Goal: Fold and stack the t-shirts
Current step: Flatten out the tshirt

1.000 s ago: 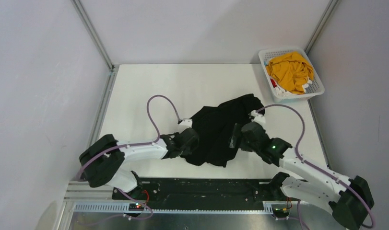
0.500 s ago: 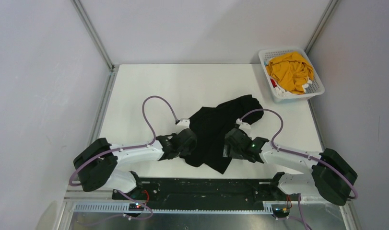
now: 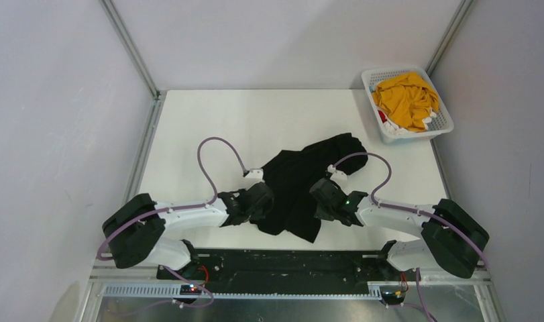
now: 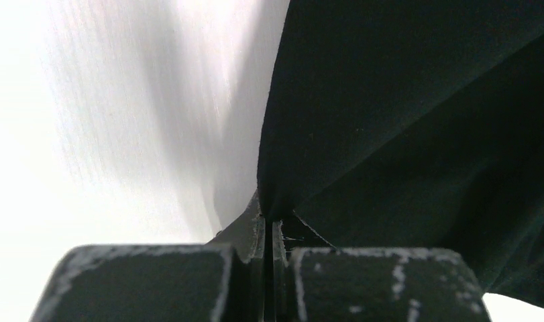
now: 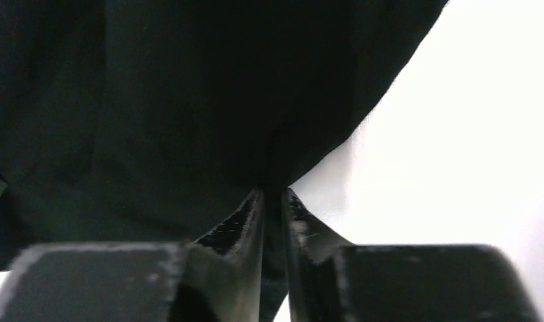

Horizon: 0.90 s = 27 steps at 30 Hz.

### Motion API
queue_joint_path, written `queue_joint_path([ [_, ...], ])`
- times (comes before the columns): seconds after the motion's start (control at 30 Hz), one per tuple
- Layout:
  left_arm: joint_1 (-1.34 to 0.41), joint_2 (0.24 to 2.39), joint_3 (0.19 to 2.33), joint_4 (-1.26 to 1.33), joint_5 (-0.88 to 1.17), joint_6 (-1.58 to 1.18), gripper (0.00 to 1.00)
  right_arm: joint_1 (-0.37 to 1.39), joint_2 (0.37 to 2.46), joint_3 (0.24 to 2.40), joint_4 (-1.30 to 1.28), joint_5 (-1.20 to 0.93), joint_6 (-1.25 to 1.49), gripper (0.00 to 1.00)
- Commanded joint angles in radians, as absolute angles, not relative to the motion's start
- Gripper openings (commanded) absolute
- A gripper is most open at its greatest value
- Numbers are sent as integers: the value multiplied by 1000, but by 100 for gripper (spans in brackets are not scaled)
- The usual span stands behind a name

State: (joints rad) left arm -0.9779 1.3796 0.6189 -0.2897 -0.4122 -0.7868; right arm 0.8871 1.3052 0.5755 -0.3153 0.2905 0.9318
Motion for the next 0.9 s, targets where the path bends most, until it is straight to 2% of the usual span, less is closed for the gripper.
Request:
queue_joint_path([
  [0.0,-986,1333,605,-259,-431,-816,0,889,1336,569,-298,332,951,11],
  [0.03,-985,1328,601,-260,-439,-815,0,887,1327,570,-305,341,951,1],
  [0.17,-979,1266,582,-261,-500,-812,0,858,1242,571,-425,471,937,0],
  [0.27,-922,1211,569,-261,-518,-814,0,754,1164,570,-475,500,858,0],
  [0.47,-747,1111,570,-261,-485,-774,0,534,974,560,-447,390,710,0],
  [0.57,-688,1044,631,-263,-452,-735,0,420,862,578,-375,230,648,0],
  [0.87,-666,770,956,-274,-439,-551,0,315,711,976,-379,104,535,0],
])
